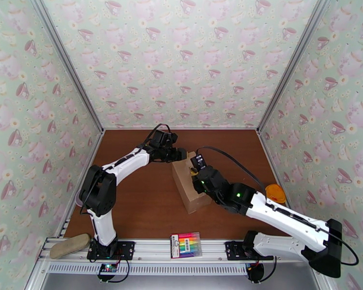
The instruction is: Unpack the express box
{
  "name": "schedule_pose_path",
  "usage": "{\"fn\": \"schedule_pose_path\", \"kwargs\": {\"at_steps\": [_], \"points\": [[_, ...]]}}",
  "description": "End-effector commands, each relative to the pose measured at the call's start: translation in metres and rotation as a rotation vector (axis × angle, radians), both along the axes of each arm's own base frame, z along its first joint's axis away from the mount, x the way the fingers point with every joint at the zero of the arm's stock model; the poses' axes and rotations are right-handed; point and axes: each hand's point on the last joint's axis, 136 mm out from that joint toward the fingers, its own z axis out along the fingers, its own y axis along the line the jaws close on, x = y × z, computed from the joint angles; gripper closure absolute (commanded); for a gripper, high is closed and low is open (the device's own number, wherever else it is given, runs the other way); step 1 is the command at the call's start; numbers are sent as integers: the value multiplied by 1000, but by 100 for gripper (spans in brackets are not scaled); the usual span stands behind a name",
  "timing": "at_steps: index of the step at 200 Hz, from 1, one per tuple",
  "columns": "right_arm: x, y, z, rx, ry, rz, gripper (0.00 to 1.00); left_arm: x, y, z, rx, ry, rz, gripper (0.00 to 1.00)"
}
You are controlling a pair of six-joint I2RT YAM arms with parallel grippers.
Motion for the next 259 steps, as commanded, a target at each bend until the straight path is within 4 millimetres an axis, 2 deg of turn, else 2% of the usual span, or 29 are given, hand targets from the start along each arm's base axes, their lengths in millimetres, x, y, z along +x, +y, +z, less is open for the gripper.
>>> {"fn": "schedule_pose_path", "kwargs": {"at_steps": [1,24,94,143,218,259], "points": [[-18,-2,-22,-75,73,39,100,4,38,-54,182,81,135,32],[-21,0,-13,-82,56,47,100,6,41,-55,188,82,149,32],[-28,-1,-7,-75,57,48,100,10,50,-59,202,94,183,32],[-33,-2,-17,-68,88,44,100,11,50,-57,197,89,185,32],[-35,-5,9,-11,50,42,100,11,52,-60,207,92,188,32],[-39,-8,2,-8,71,35,100,11,52,-60,210,90,191,32]]}}
